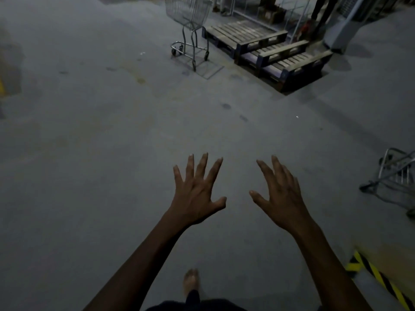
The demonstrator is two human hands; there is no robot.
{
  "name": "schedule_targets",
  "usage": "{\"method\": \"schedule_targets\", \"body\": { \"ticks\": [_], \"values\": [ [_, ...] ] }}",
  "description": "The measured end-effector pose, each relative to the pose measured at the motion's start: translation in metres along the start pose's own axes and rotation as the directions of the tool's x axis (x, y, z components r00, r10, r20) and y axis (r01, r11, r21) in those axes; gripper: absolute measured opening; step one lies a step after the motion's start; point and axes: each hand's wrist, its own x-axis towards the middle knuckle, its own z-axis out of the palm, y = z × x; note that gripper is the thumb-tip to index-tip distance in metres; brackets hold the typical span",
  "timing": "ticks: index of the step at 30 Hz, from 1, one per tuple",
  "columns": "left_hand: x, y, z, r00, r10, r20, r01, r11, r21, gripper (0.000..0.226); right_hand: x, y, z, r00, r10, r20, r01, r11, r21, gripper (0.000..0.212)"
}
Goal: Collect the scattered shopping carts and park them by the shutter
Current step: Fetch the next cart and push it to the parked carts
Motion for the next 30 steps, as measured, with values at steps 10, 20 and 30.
{"method": "schedule_targets", "body": {
  "ticks": [10,20,30],
  "values": [
    [0.198,-0.036,0.014,0.997,0.006,0.074,-0.008,0.999,0.034,0.102,0.192,0.041,0.018,0.998,0.041,0.048,-0.045,0.995,0.093,0.085],
    [0.461,-0.031,0.016,0.991,-0.074,0.111,0.070,0.997,0.041,0.101,0.447,0.138,-0.025,0.996,-0.029,0.083,0.016,0.988,0.153,0.093],
    [0.673,-0.052,0.032,0.988,-0.123,0.095,0.122,0.992,0.022,0.098,0.672,0.210,-0.048,0.992,-0.096,0.083,0.078,0.976,0.202,0.085]
  ]
}}
